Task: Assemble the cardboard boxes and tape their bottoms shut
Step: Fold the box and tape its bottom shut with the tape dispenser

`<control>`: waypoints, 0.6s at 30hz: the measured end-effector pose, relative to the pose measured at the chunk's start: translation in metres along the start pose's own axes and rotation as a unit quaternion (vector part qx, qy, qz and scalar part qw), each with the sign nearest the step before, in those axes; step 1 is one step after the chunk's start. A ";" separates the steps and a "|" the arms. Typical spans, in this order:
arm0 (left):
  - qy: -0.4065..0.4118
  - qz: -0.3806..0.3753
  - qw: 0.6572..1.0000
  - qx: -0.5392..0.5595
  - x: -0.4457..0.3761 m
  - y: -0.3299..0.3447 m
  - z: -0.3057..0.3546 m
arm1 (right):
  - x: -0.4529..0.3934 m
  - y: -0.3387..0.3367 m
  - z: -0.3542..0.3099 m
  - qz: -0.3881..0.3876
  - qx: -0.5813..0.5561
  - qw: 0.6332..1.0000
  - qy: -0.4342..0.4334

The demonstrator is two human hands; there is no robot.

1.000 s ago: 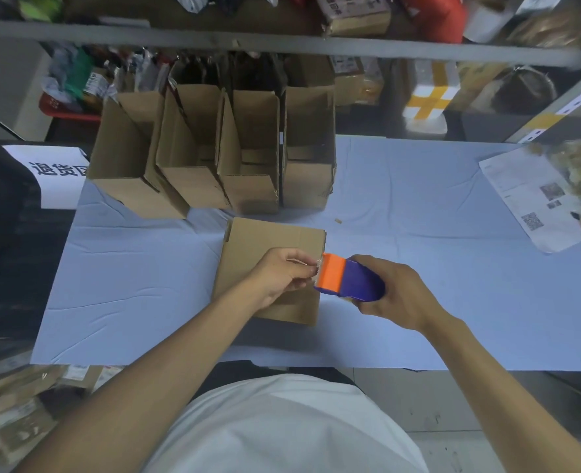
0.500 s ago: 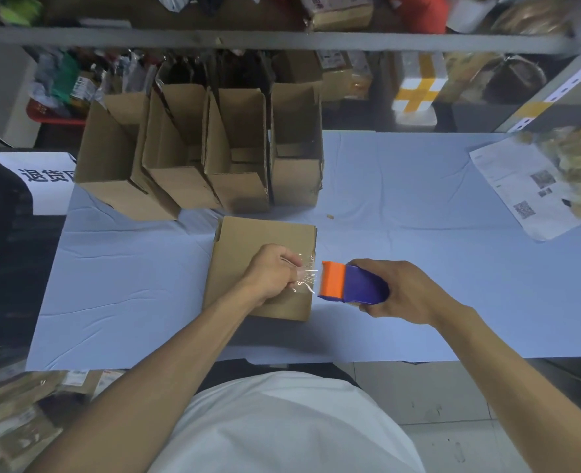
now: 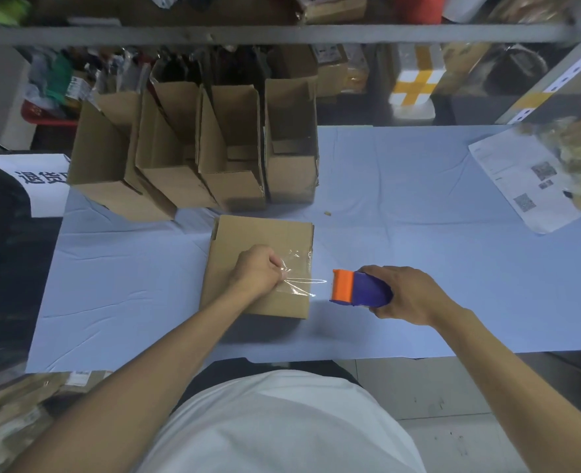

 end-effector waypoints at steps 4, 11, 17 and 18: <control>-0.005 0.039 0.998 -0.039 -0.002 -0.006 0.001 | -0.005 0.002 0.001 0.006 -0.016 1.000 0.004; 0.019 0.098 0.968 -0.229 -0.001 -0.011 0.008 | -0.014 0.011 -0.001 -0.006 0.001 1.000 -0.002; 0.272 0.015 0.933 -0.235 0.008 0.023 0.061 | -0.023 0.019 -0.004 -0.024 0.033 0.999 -0.012; 0.296 -0.036 0.939 -0.174 0.013 0.031 0.063 | -0.025 0.021 -0.005 -0.029 0.036 0.999 -0.011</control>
Point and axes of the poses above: each hand's wrist, its own x-axis away from the middle knuckle, its own y-axis out of the palm, z = x × y, the point moved 10 cm from there along -x, towards the middle knuckle, and after that the axes turned 10 degrees about -x, right-handed, at the moved point
